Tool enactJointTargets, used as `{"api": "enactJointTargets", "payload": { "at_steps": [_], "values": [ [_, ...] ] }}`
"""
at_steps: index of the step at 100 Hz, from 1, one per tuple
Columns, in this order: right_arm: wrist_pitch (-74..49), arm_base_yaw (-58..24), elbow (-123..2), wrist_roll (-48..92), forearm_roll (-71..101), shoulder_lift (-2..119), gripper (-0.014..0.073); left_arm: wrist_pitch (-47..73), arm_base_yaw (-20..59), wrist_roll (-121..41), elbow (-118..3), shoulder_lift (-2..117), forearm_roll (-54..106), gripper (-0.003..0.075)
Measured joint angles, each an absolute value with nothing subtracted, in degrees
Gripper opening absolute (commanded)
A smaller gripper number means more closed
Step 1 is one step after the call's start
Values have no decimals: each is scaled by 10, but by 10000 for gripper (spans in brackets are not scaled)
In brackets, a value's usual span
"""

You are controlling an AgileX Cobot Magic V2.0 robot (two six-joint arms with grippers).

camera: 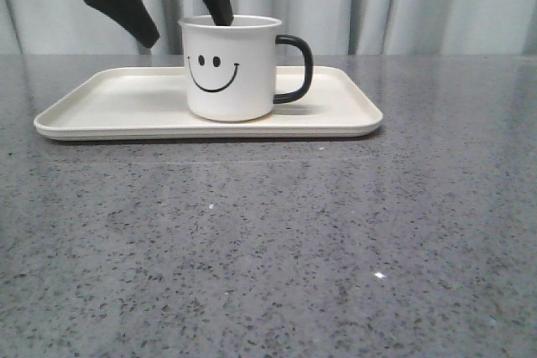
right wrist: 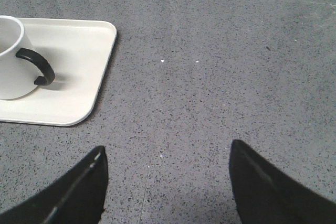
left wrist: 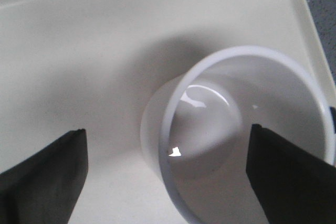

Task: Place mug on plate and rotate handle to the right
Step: 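Carry the mug over the cream tray and lower it onto it, then open the left gripper and raise it away from the mug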

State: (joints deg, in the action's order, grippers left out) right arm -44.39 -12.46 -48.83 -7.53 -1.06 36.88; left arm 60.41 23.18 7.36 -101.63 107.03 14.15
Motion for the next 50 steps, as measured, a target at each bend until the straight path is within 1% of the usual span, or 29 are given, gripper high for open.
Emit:
{"api": "enactJointTargets", "payload": {
  "at_steps": [14, 32, 50],
  "values": [
    [-444, -125, -488, -75, -11, 369, 500, 605, 232, 57, -1038, 1061, 142, 602],
    [-444, -125, -488, -75, -11, 369, 500, 600, 232, 36, -1038, 1011, 129, 599],
    [-444, -125, -488, -75, -11, 369, 500, 576, 232, 30, -985, 930, 105, 599]
  ]
}}
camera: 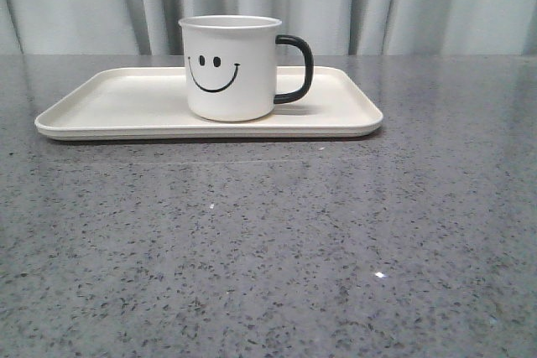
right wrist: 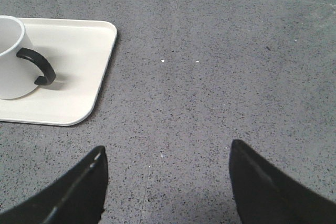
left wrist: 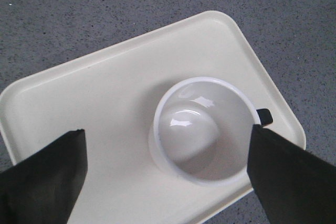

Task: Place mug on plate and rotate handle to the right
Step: 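Open the left gripper and raise it away from the mug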

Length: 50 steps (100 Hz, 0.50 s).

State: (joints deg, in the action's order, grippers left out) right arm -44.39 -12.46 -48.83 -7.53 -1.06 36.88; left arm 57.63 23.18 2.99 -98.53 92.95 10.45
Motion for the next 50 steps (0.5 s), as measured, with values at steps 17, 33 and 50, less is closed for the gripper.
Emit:
{"api": "enactJointTargets", "payload": {
  "at_steps": [17, 33, 50],
  "values": [
    [-440, -125, -488, -75, -11, 370, 500, 511, 232, 30, -849, 817, 86, 599],
    [-422, -125, -488, -75, -7, 371, 500, 448, 216, 34, -689, 688, 84, 599],
    [-413, -125, -488, -75, 19, 383, 500, 412, 186, 49, -534, 543, 81, 599]
  ]
}}
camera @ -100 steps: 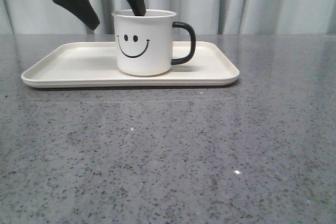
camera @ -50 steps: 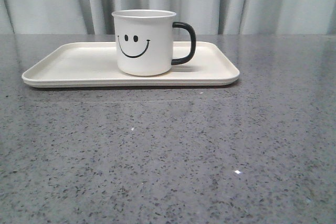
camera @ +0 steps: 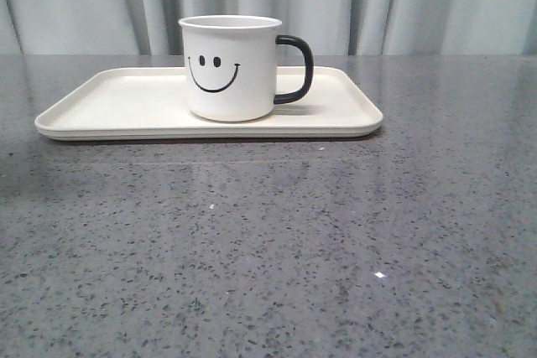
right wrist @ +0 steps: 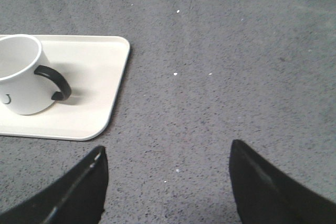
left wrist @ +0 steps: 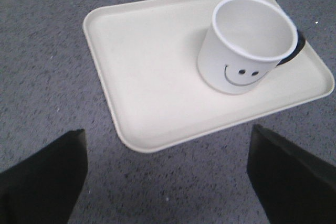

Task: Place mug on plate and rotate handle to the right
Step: 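Open the left gripper and raise it away from the mug, then lower the right gripper into the mug and grip its rim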

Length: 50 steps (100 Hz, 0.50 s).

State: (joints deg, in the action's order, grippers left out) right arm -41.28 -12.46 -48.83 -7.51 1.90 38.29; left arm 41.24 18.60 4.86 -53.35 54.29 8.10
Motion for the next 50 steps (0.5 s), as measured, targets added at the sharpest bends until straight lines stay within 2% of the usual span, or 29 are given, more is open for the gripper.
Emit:
{"api": "enactJointTargets", "payload": {
  "at_steps": [15, 29, 50],
  "values": [
    [-400, -144, -488, -53, 48, 426, 500, 409, 175, 51, -445, 423, 80, 599],
    [-366, -211, -508, 0, 85, 499, 500, 408, 174, 55, -408, 354, 80, 599],
    [-343, -304, -650, 33, 92, 672, 500, 408, 174, 55, -403, 336, 80, 599]
  ]
}}
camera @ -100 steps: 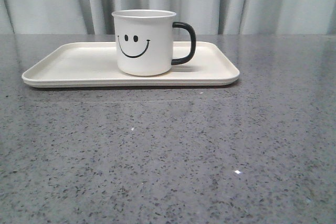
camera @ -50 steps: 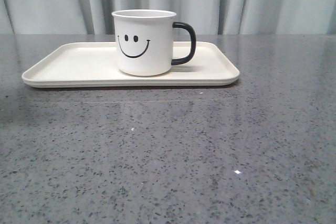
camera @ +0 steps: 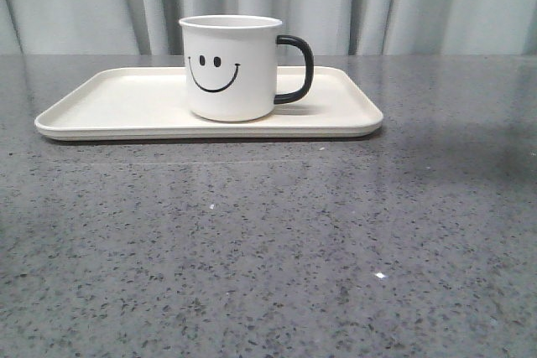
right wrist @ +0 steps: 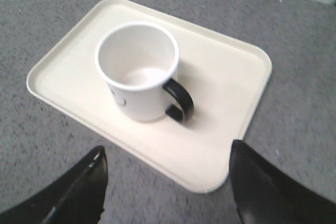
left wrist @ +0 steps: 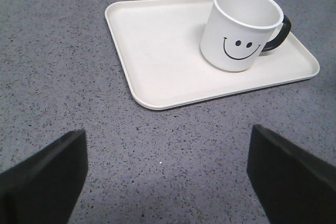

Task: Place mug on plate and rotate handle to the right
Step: 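Lower the right gripper into the mug and grip its rim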

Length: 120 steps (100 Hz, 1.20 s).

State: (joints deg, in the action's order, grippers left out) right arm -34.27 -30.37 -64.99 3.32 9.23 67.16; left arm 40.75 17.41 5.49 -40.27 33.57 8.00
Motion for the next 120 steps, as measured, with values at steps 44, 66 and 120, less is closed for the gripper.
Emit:
{"api": "enactJointTargets", "payload": {
  "at_steps": [44, 66, 120],
  "values": [
    [-564, -311, -1102, 36, 92, 1056, 500, 405, 174, 55, -401, 336, 80, 599],
    [-642, -311, -1198, 32, 92, 1158, 500, 405, 174, 55, -401, 336, 80, 599],
    [-649, -311, -1205, 28, 92, 1187, 164, 404, 174, 55, -401, 336, 80, 599]
  ]
}}
